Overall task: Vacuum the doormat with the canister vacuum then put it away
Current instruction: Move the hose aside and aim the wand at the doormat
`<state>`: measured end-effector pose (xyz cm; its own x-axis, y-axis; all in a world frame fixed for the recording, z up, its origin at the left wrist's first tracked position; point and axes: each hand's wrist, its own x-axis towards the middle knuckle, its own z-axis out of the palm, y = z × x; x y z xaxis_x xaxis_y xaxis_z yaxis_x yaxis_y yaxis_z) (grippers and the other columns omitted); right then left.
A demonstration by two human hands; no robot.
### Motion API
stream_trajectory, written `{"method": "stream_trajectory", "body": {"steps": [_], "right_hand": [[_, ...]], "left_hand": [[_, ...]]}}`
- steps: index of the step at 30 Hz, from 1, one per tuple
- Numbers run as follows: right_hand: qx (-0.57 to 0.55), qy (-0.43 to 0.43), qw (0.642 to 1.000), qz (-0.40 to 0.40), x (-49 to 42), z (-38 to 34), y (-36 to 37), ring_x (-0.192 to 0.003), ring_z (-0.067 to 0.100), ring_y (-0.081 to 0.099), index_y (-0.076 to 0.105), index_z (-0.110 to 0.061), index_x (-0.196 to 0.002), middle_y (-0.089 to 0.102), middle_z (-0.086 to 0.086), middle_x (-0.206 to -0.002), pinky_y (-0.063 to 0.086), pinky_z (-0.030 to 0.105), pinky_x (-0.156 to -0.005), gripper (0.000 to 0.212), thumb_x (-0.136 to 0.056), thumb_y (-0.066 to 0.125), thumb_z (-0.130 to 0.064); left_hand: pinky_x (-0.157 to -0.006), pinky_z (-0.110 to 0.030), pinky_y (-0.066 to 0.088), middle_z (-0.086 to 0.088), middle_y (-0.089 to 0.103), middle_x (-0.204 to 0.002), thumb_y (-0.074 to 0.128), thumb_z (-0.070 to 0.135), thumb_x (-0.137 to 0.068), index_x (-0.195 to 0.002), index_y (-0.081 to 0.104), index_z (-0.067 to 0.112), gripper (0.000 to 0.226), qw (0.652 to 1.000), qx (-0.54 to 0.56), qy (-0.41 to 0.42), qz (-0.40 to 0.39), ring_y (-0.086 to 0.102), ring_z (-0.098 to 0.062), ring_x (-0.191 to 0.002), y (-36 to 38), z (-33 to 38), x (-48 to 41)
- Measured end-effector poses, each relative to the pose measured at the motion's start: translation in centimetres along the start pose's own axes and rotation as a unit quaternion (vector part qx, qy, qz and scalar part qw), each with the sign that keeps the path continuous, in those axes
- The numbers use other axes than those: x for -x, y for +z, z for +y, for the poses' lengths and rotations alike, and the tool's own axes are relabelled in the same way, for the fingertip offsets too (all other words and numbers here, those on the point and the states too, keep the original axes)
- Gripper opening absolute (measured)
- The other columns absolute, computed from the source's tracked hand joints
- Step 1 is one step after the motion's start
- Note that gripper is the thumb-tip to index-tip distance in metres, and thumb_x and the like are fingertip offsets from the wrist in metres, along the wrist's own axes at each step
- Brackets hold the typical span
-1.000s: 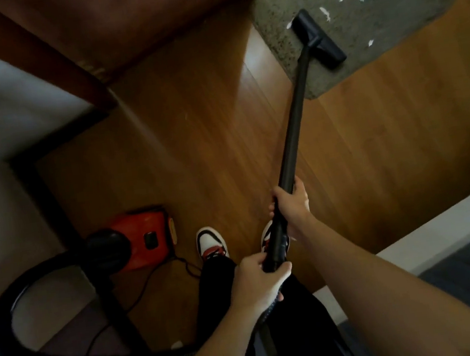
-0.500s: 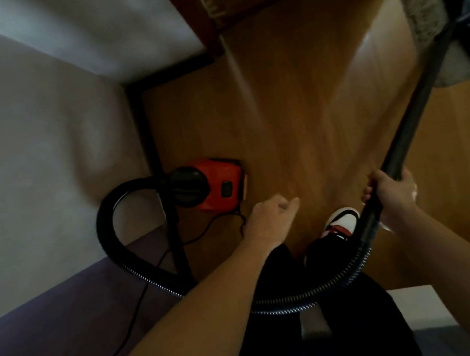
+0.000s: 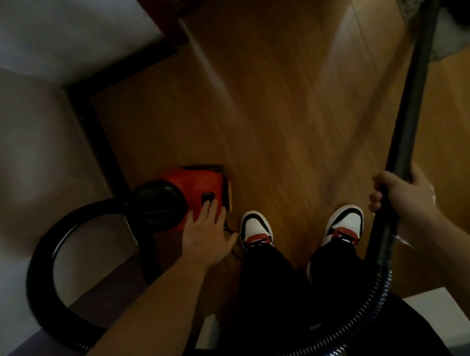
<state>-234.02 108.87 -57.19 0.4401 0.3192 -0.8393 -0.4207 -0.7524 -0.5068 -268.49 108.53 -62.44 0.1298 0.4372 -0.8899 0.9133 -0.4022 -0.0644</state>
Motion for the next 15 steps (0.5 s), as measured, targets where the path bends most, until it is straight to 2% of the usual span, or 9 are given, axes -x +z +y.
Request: {"method": "stream_trajectory", "body": {"steps": [4, 11, 15], "right_hand": [[-0.010, -0.004, 1.000, -0.010, -0.7, 1.0, 0.0, -0.053, 0.011, 0.052, 0.045, -0.026, -0.146, 0.053, 0.005, -0.077, 0.045, 0.023, -0.045, 0.058, -0.096, 0.057, 0.002], [-0.011, -0.014, 1.000, 0.020, -0.4, 2.0, 0.6, -0.050, 0.011, 0.052, 0.040, -0.026, -0.152, 0.055, 0.007, -0.074, 0.045, 0.023, -0.042, 0.067, -0.094, 0.058, 0.004], [-0.013, -0.016, 1.000, 0.021, -1.0, 2.7, 0.2, -0.051, 0.012, 0.053, 0.043, -0.023, -0.151, 0.057, 0.007, -0.077, 0.045, 0.023, -0.041, 0.063, -0.095, 0.059, 0.002]], "left_hand": [[-0.124, -0.052, 0.005, -0.008, -0.010, -0.168, 0.011, 0.072, -0.095, -0.160, -0.001, 0.024, 0.082, 0.999, -0.026, -0.006, -0.025, -0.007, -0.025, -0.155, 1.4, -0.7, -1.6], [-0.125, -0.046, -0.001, -0.010, -0.009, -0.168, 0.007, 0.071, -0.094, -0.160, -0.003, 0.024, 0.081, 0.995, -0.086, 0.003, -0.045, -0.006, -0.025, -0.155, 2.4, -1.5, -1.6], [-0.125, -0.047, 0.000, -0.012, -0.013, -0.167, 0.011, 0.067, -0.097, -0.160, -0.004, 0.021, 0.079, 0.991, -0.121, 0.011, -0.048, -0.007, -0.027, -0.155, 2.5, -1.2, -2.2]]}}
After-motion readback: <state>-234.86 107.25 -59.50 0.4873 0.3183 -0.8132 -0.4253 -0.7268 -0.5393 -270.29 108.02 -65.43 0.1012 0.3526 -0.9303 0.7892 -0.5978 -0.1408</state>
